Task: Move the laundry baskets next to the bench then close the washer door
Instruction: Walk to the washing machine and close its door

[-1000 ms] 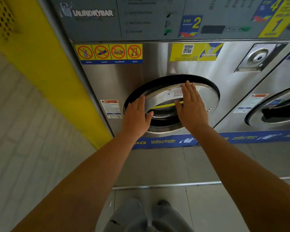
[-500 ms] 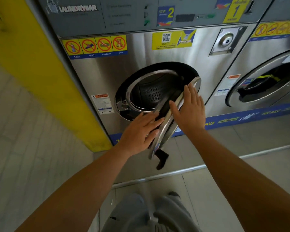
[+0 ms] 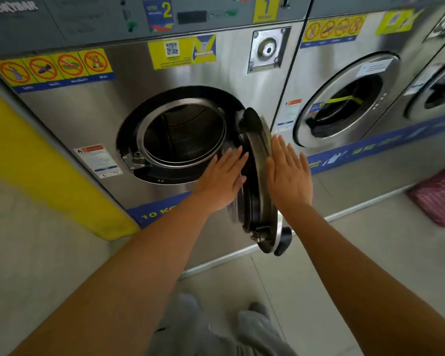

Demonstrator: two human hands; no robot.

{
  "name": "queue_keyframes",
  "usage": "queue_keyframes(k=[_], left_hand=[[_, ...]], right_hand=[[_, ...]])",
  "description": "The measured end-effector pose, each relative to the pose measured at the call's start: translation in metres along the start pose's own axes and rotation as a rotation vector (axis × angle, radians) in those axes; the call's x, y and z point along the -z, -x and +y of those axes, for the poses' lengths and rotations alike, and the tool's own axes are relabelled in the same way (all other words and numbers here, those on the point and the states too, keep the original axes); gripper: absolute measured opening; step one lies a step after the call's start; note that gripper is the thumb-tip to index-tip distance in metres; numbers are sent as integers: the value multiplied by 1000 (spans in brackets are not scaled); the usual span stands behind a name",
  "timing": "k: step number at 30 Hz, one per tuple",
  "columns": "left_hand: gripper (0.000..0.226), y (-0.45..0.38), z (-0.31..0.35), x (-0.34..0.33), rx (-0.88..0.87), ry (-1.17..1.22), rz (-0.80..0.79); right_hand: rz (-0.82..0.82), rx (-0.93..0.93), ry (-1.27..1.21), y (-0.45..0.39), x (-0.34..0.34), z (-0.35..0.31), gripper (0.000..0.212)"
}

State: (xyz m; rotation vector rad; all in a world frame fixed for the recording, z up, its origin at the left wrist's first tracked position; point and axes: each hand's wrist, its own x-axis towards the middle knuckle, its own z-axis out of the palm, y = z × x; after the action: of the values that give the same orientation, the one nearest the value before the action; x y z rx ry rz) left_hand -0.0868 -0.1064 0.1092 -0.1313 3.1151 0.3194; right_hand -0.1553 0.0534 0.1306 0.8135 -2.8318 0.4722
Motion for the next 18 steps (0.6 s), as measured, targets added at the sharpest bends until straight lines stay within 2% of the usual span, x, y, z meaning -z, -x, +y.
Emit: queue_keyframes(k=[3, 9, 18], left_hand=[[60, -20, 29, -6, -37, -79, -31], [63, -55, 76, -12, -26, -90, -74], [67, -88, 122, -23, 80, -127, -74]], right_hand=[[36, -25, -1, 2, 6, 36, 52], [54, -148, -78, 10, 11, 97, 55], [24, -133, -23, -19, 16, 153, 66]])
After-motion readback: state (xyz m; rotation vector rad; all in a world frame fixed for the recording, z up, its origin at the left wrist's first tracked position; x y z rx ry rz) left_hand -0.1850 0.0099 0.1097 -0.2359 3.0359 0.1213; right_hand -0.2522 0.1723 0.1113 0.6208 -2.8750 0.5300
